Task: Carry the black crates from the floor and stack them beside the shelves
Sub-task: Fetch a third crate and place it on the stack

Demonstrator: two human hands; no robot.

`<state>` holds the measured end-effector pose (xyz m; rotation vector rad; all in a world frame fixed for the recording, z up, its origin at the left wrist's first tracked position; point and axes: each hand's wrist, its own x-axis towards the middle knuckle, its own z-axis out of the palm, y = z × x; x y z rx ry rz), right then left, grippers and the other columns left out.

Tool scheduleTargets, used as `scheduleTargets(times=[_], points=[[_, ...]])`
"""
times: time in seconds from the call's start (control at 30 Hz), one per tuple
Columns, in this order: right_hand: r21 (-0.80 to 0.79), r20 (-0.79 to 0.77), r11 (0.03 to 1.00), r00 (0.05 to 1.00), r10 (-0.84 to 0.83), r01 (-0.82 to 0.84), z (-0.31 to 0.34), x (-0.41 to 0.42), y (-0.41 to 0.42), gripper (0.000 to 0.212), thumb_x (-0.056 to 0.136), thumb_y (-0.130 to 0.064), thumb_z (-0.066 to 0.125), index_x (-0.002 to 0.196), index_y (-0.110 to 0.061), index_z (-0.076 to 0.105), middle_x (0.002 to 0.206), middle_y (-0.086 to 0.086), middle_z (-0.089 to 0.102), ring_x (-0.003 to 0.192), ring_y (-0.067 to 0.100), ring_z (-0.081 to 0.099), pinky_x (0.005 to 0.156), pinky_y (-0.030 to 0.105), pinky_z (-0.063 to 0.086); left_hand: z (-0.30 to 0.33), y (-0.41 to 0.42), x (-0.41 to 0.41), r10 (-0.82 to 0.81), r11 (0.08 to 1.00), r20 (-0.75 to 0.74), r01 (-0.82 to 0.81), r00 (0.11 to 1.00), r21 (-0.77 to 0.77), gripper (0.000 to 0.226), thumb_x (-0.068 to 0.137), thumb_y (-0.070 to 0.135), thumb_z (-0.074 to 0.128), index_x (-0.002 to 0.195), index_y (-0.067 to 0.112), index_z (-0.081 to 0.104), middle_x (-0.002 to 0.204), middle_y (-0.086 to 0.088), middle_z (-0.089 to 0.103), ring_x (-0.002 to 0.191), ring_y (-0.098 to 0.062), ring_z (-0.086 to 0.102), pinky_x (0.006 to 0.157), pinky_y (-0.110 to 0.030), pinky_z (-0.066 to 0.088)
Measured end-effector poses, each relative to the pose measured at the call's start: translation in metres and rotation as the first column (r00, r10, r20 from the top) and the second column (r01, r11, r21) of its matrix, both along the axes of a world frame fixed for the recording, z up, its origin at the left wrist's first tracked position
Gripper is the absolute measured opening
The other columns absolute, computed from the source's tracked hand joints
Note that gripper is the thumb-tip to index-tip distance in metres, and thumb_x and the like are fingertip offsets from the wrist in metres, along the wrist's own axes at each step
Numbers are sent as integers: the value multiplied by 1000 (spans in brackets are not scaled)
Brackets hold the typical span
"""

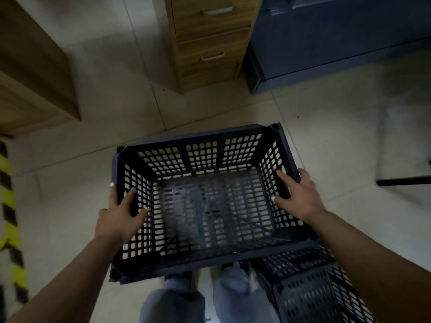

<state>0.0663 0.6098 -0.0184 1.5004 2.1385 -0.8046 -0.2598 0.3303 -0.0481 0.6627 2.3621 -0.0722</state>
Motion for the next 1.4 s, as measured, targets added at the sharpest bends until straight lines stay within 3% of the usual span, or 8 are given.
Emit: scheduleTargets(times=[0.33, 0.53, 0.67, 1.03, 1.2, 1.4], points=[[-42, 40, 998, 998, 51, -49, 174, -10, -83, 77, 88, -47, 61, 151, -37, 18, 156, 14, 9, 135, 37, 27, 113, 34, 27, 166, -94, -4, -3, 1000, -20, 4, 1000, 24, 75, 84, 66, 41, 149, 32, 24, 162, 1, -3, 122, -46, 46, 100, -44, 40], [71, -45, 990, 991, 124, -121, 261, -30, -110, 72, 87, -45, 61, 150, -35, 27, 153, 16, 19, 133, 36, 32, 109, 34, 29, 259, -138, -11, 67, 994, -118, -56, 991, 96, 75, 85, 67, 38, 149, 30, 25, 162, -2, 2, 116, -43, 52, 96, -43, 41], [186, -112, 971, 978, 175, -153, 304, -47, -127, 70, 85, -50, 62, 147, -35, 33, 156, 16, 21, 135, 38, 32, 110, 37, 30, 308, -166, -13, 147, 980, -179, -119, 973, 158, 74, 86, 67, 41, 150, 32, 25, 162, 0, 4, 127, -38, 47, 98, -44, 43], [398, -313, 894, 886, 343, -206, 417, -83, -183, 58, 84, -52, 63, 138, -36, 49, 157, 11, 24, 139, 38, 26, 110, 47, 29, 437, -265, 26, 463, 856, -233, -364, 855, 366, 70, 89, 60, 47, 148, 24, 35, 162, 0, 11, 141, -27, 32, 106, -43, 36], [430, -334, 853, 825, 455, -296, 463, -106, -217, 60, 84, -53, 63, 140, -36, 46, 155, 13, 29, 138, 38, 28, 108, 49, 33, 492, -326, 40, 502, 848, -281, -401, 818, 347, 76, 88, 67, 40, 150, 25, 30, 161, -2, 14, 140, -28, 33, 104, -41, 38], [444, -360, 804, 744, 563, -395, 505, -137, -285, 62, 85, -55, 61, 141, -37, 44, 155, 12, 29, 138, 35, 29, 109, 47, 32, 548, -410, 52, 585, 806, -331, -484, 740, 341, 82, 86, 72, 35, 152, 27, 19, 161, -1, 17, 142, -27, 31, 109, -48, 35]])
